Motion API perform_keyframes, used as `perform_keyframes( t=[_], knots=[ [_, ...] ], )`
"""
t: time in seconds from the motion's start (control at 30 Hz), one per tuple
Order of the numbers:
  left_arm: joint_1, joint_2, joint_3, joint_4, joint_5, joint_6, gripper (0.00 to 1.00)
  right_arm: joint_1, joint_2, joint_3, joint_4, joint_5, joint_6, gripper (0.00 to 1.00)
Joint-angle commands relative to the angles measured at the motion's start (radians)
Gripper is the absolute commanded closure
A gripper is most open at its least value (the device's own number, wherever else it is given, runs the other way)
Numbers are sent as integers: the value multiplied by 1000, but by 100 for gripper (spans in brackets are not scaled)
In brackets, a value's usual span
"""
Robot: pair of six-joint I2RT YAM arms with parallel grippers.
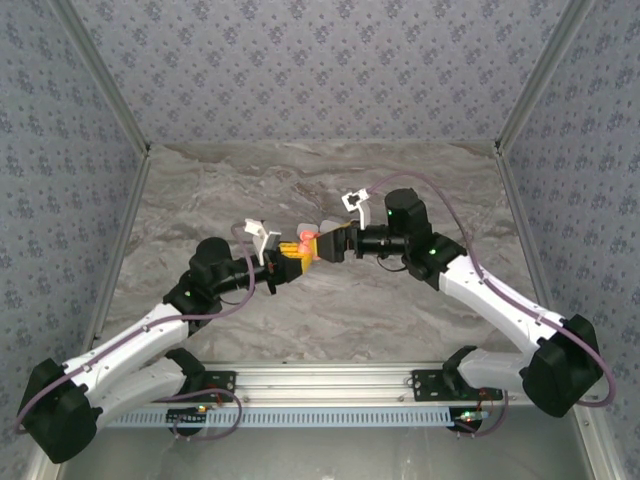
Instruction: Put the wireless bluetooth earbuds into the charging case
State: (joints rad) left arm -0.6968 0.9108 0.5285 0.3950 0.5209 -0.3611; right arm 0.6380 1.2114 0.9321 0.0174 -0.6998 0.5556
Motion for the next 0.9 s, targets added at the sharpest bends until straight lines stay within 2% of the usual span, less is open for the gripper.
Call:
perform_keyframes(
  t=[0.0, 0.13, 0.4, 0.63, 0.77, 0.87],
  knots=[
    [-7, -3, 24, 44, 24, -7, 99, 14, 14, 40, 72, -78, 44, 0],
    [-7, -4, 25, 36, 18, -4, 99, 20, 12, 60, 82, -106, 57, 1],
    [-7, -4, 27, -8, -4, 11, 99, 20, -53, 80, 15, -112, 25, 13],
    [-7, -3, 27, -17, -12, 17, 100, 20, -92, 71, -59, -80, -16, 15],
    [-7, -4, 27, -19, -16, 16, 100, 22, -89, 79, -130, -38, -53, 14],
    [-7, -7, 25, -27, -41, 10, 100, 22, -98, 108, -229, 68, -114, 14]
  ],
)
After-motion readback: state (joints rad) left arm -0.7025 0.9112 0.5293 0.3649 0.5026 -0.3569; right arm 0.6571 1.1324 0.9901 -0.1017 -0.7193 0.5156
